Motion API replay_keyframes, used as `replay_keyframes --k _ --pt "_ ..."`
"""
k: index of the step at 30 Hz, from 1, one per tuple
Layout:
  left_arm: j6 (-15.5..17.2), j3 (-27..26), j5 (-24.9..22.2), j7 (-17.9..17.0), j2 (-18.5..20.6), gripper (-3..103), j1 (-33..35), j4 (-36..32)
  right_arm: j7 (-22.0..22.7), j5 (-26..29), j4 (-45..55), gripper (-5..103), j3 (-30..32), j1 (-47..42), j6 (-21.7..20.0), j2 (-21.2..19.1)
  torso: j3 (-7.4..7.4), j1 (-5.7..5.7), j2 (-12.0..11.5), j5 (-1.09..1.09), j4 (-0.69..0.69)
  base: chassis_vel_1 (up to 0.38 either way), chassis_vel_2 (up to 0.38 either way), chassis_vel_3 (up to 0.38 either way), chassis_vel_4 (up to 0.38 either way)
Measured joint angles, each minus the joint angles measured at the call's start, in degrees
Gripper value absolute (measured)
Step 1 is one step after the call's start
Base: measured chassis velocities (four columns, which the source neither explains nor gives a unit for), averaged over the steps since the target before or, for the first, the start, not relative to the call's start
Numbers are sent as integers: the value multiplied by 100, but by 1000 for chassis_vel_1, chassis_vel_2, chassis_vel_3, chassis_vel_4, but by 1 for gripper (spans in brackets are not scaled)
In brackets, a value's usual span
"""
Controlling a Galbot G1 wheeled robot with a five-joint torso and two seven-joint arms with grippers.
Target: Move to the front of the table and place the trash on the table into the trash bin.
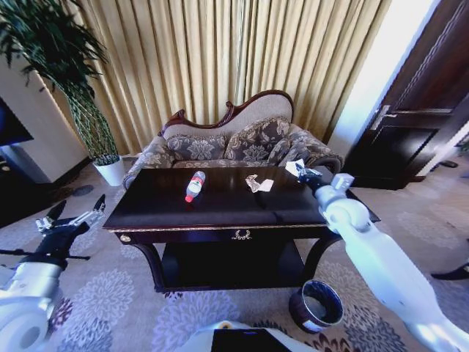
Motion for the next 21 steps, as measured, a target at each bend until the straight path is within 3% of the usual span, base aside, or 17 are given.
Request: replay_keyframes --k 9,21 --pt "103 13 14 51 10 100 -92 0 -44 -343 819 0 1218 -1722 259 167 0 0 0 0 -1 0 0 0 0" --pt "119 -3 19 114 8 100 -47 46 -164 -415 1611 0 1769 -2901 315 525 0 0 0 -1 0 0 0 0 0"
